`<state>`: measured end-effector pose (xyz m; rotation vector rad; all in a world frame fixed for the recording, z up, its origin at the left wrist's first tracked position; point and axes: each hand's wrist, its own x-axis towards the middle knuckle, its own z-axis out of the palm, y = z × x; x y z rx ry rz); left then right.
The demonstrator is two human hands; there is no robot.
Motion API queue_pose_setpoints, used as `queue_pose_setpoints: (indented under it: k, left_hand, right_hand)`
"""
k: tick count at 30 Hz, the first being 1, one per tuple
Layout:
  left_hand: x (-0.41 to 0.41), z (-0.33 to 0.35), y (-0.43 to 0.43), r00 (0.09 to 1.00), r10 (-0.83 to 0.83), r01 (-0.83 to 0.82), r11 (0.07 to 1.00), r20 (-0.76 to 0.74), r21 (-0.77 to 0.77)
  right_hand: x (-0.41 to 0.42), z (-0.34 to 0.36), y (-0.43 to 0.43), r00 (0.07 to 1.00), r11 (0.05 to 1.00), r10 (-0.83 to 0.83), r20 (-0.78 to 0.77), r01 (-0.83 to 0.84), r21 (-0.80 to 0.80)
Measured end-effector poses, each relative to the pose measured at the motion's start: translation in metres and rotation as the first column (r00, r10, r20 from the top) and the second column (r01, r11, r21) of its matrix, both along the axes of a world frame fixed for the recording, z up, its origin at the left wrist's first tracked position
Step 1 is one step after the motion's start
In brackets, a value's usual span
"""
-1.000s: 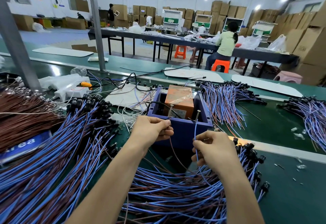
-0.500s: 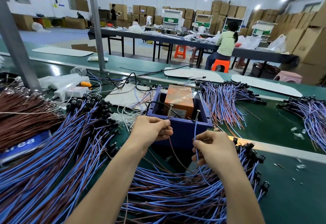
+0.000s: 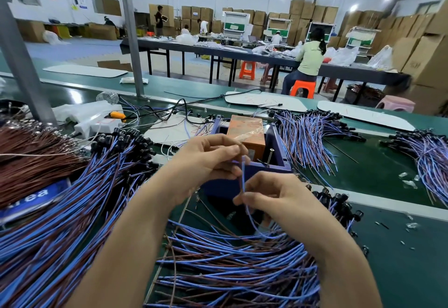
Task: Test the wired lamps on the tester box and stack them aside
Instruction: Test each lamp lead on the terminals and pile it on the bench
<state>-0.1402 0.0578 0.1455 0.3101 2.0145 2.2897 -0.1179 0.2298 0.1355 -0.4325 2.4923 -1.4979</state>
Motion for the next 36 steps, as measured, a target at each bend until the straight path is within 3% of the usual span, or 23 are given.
queue_pose_setpoints:
  k: [2, 4, 6, 8, 12, 16, 20, 29, 32, 34, 36]
  left_hand:
    - [-0.006, -0.003, -0.019, 0.976, 0.209, -0.22, 0.937, -0.069, -0.271]
    - [-0.015, -0.013, -0.043, 0.916, 0.367, -0.386, 0.7, -0.162, -0.6]
    - [-0.023, -0.026, -0.063, 0.904, 0.406, -0.328, 0.452, -0.136, -0.829]
    - [-0.028, -0.041, -0.077, 0.9, 0.43, -0.211, 0.301, -0.065, -0.93]
    - [-0.034, -0.063, -0.085, 0.907, 0.42, -0.072, 0.246, 0.039, -0.967]
    - [-0.038, -0.074, -0.076, 0.921, 0.387, -0.032, 0.18, 0.041, -0.983]
    - [-0.036, -0.077, -0.072, 0.904, 0.427, -0.098, 0.199, -0.004, -0.975]
    - [-0.032, -0.067, -0.063, 0.887, 0.461, -0.205, 0.362, -0.016, -0.909]
    - [-0.031, -0.052, -0.059, 0.861, 0.497, -0.345, 0.417, -0.106, -0.841]
    - [-0.029, -0.037, -0.058, 0.825, 0.544, -0.48, 0.53, -0.155, -0.699]
    - [-0.021, -0.02, -0.054, 0.838, 0.53, -0.525, 0.722, -0.127, -0.451]
  right_hand:
    - [0.002, 0.0, 0.004, 0.996, 0.994, 0.076, 0.041, -0.079, 0.073]
    - [0.004, 0.0, 0.007, 0.99, 0.988, 0.109, 0.091, -0.119, 0.103]
    - [0.003, -0.002, 0.008, 0.989, 0.987, 0.108, 0.102, -0.119, 0.111]
    - [0.003, -0.002, 0.008, 0.99, 0.987, 0.109, 0.092, -0.119, 0.107]
    - [0.004, -0.003, 0.007, 0.99, 0.984, 0.119, 0.078, -0.128, 0.123]
    - [0.005, -0.003, 0.006, 0.986, 0.978, 0.138, 0.092, -0.15, 0.142]
    - [0.002, -0.002, 0.006, 0.984, 0.976, 0.148, 0.098, -0.162, 0.144]
    - [-0.003, -0.005, 0.005, 0.989, 0.982, 0.119, 0.088, -0.13, 0.134]
    - [-0.003, -0.006, 0.004, 0.991, 0.984, 0.111, 0.071, -0.119, 0.132]
    - [-0.003, -0.005, 0.001, 0.993, 0.987, 0.107, 0.04, -0.111, 0.119]
    - [-0.002, -0.005, -0.002, 0.995, 0.993, 0.099, -0.001, -0.099, 0.06]
